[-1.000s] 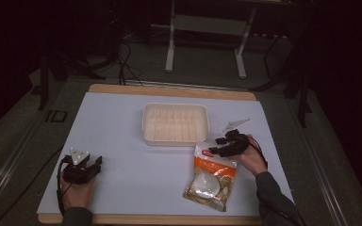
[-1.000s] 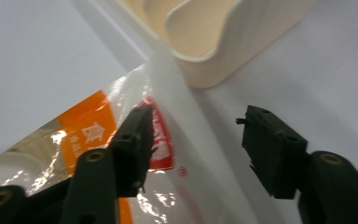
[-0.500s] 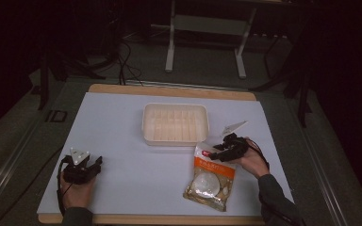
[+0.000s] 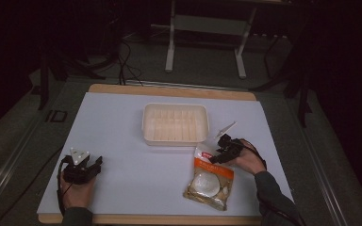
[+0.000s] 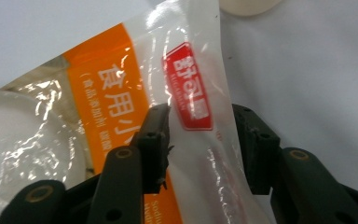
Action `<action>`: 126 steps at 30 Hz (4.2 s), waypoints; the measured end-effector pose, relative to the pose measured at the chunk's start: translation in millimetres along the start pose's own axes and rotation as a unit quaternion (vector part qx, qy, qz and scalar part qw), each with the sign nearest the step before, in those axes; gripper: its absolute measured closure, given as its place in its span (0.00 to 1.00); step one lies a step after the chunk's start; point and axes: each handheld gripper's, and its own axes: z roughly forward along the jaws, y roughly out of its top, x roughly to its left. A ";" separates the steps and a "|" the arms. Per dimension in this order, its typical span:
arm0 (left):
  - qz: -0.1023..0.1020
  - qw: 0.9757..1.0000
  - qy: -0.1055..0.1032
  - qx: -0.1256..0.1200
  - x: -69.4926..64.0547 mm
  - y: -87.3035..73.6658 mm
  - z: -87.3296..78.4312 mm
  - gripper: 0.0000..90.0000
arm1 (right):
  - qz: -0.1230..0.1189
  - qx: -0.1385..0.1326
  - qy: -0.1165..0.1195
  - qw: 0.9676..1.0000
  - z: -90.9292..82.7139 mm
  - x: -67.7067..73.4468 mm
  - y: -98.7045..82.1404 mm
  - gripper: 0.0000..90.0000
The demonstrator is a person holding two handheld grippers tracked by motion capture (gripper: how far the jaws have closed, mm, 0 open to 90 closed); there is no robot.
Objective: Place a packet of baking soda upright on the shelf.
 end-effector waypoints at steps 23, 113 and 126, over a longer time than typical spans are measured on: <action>0.001 1.000 0.002 -0.001 -0.5 0.0 0.1 0.55 | 0.002 0.002 -0.010 1.000 -9.0 1.6 2.4 1.00; -0.002 1.000 0.003 -0.005 0.4 -0.3 -0.8 0.55 | 0.125 -0.382 0.272 0.874 -98.0 71.5 97.8 1.00; -0.004 1.000 0.005 -0.008 0.3 -0.5 -1.4 0.55 | 0.143 -0.423 0.260 0.857 -91.3 73.5 117.3 1.00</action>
